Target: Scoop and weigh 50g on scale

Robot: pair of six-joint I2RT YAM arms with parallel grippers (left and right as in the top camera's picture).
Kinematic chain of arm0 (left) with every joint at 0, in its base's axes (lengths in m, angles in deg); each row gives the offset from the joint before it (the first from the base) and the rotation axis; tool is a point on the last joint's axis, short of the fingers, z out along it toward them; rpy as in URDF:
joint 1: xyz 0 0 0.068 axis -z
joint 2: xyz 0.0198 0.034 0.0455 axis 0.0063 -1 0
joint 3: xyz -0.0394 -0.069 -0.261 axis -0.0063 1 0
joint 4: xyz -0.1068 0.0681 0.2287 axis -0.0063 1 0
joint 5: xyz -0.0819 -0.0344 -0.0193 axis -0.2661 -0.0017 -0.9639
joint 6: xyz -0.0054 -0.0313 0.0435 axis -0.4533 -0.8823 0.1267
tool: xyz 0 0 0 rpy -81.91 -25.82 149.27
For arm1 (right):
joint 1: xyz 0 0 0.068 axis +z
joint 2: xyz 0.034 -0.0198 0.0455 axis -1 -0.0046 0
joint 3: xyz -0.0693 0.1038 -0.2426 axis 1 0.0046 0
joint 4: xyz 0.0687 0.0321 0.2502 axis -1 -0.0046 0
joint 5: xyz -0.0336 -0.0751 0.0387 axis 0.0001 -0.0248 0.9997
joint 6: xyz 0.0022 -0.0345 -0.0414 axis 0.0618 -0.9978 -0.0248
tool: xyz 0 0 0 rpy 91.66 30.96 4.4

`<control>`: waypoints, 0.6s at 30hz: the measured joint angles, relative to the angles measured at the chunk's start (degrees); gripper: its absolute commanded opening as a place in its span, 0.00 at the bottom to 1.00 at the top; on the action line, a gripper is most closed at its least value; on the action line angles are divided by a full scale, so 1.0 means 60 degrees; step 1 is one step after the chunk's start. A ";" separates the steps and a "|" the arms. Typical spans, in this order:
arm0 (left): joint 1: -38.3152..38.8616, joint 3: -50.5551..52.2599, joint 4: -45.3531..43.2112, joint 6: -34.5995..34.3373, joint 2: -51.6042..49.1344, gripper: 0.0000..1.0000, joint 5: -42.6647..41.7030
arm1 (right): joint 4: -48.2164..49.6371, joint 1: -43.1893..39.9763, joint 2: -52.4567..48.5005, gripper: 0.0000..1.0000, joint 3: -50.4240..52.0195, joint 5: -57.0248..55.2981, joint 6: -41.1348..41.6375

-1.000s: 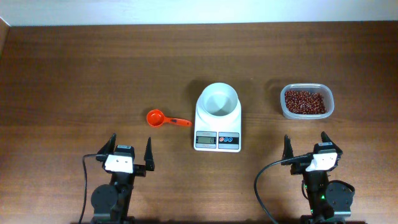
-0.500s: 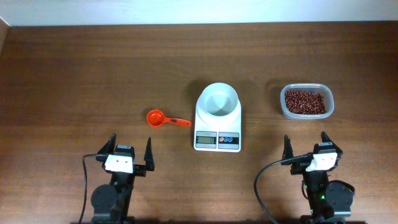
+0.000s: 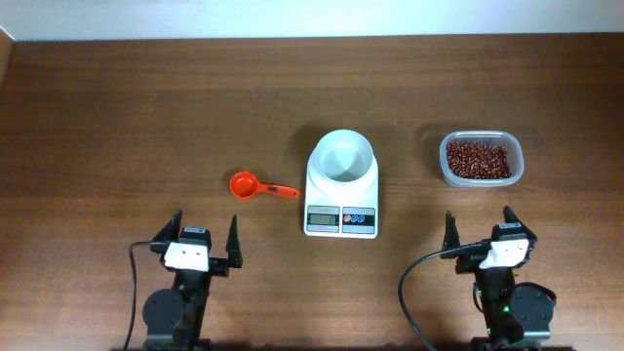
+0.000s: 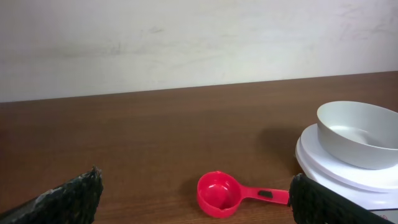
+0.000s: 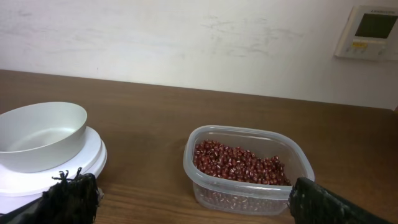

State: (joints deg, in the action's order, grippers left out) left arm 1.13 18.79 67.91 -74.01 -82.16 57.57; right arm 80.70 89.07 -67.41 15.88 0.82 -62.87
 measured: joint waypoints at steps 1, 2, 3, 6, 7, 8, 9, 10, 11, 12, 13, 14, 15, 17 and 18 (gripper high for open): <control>0.0000 0.0000 -0.0004 0.0000 0.0000 0.99 0.0000 | 0.0004 0.0000 0.0000 0.99 0.0000 0.0000 0.0004; 0.0000 0.0000 0.0000 0.0000 0.0000 0.99 0.0000 | 0.0000 0.0000 0.0000 0.99 0.0000 -0.0004 0.0004; 0.0000 0.0000 0.0000 0.0000 0.0000 0.99 0.0000 | 0.0000 0.0000 0.0000 0.99 0.0000 0.0000 0.0000; 0.0000 0.0000 -0.0004 0.0000 0.0000 0.99 0.0000 | 0.0000 0.0000 0.0000 0.99 0.0000 0.0000 0.0004; 0.0000 0.0000 -0.0004 0.0000 0.0000 0.99 0.0000 | 0.0000 0.0000 0.0000 0.99 0.0000 0.0000 0.0011; 0.0000 0.0000 -0.0004 0.0000 0.0000 0.99 0.0000 | 0.0004 0.0000 0.0000 0.99 0.0000 0.0000 0.0004; 0.0000 0.0000 -0.0004 0.0000 0.0000 0.99 0.0000 | 0.0000 0.0000 0.0000 0.99 0.0000 0.0000 0.0004; 0.0000 0.0000 0.0000 0.0000 0.0000 0.99 0.0000 | 0.0000 0.0000 0.0000 0.99 0.0000 0.0000 0.0007; 0.0000 0.0000 -0.0004 0.0000 0.0000 0.99 0.0000 | 0.0000 0.0000 0.0000 0.99 0.0000 0.0000 0.0004; 0.0000 0.0000 -0.0004 0.0000 0.0000 0.99 0.0000 | 0.0000 0.0000 0.0000 0.99 0.0000 -0.0004 0.0004; 0.0000 0.0000 0.0000 0.0000 0.0000 0.99 0.0007 | 0.0000 0.0000 0.0000 0.99 0.0000 -0.0004 0.0004; 0.0000 0.0000 -0.0004 0.0000 0.0000 0.99 0.0015 | 0.0000 0.0000 0.0000 0.99 0.0000 0.0000 0.0004; 0.0000 0.0000 -0.0004 0.0000 0.0000 0.99 0.0036 | 0.0004 0.0000 0.0000 0.99 0.0000 0.0000 0.0007; 0.0000 0.0000 0.0000 0.0000 0.0000 0.99 0.0073 | 0.0000 0.0000 0.0000 0.99 0.0000 0.0000 0.0004; 0.0000 0.0000 0.0000 0.0000 0.0000 0.99 0.0073 | 0.0000 0.0000 0.0000 0.99 0.0000 0.0000 0.0004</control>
State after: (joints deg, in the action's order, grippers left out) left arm 1.13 18.79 67.91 -74.01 -82.16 58.01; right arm 80.70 89.07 -67.41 15.88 0.82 -62.85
